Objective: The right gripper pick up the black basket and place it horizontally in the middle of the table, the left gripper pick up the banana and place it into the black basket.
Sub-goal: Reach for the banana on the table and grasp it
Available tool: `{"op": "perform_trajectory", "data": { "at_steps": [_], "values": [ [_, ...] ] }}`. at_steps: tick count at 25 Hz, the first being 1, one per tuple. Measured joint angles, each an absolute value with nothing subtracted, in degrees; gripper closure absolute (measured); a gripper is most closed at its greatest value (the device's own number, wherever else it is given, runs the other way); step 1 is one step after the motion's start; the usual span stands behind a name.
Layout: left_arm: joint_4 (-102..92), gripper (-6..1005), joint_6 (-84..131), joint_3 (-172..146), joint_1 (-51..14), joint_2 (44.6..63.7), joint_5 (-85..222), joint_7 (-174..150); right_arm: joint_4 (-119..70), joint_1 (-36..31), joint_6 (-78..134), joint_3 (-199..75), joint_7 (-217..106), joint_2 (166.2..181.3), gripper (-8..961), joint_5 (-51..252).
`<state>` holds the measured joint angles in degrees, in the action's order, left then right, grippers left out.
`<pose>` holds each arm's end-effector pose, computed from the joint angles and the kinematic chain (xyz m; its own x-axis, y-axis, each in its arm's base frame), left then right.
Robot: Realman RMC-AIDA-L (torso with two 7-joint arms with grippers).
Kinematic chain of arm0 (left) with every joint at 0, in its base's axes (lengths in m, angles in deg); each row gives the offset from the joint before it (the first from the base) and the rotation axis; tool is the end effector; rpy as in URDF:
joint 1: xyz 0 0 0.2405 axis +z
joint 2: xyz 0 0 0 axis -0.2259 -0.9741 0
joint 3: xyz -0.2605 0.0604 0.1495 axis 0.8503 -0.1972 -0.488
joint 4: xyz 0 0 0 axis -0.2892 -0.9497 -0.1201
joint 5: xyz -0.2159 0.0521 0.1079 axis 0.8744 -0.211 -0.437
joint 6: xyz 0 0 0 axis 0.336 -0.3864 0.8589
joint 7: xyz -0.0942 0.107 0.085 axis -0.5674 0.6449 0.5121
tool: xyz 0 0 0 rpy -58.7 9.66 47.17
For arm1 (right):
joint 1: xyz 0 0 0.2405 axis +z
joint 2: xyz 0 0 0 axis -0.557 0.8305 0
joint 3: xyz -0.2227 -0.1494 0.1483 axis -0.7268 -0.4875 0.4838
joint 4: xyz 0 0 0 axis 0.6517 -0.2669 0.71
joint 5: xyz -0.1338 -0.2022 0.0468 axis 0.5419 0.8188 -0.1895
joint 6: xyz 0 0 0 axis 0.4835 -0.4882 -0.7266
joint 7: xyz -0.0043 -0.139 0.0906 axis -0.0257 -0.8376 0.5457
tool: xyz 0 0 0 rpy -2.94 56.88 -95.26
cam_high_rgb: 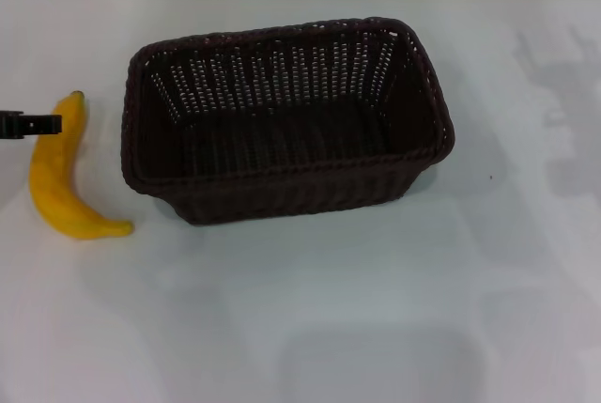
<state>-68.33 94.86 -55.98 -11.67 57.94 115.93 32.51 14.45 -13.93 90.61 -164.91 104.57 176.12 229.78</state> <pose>-0.3824 0.4356 0.0591 0.5073 0.7543 0.4168 0.7833 -0.2020 -0.5879 0.2928 0.4461 0.0010 0.7983 0.3094 -0.5167 -0.5295 -0.0480 -0.8469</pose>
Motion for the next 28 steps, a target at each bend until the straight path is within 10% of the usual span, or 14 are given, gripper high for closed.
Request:
{"op": "perform_trajectory", "data": {
  "at_steps": [28],
  "values": [
    [-57.46, 172, 88.39, -56.06, -13.45, 58.05, 120.25, 38.03, 15.22, -14.36, 90.03, -165.49, 104.57, 176.1, 187, 229.74]
  ]
}}
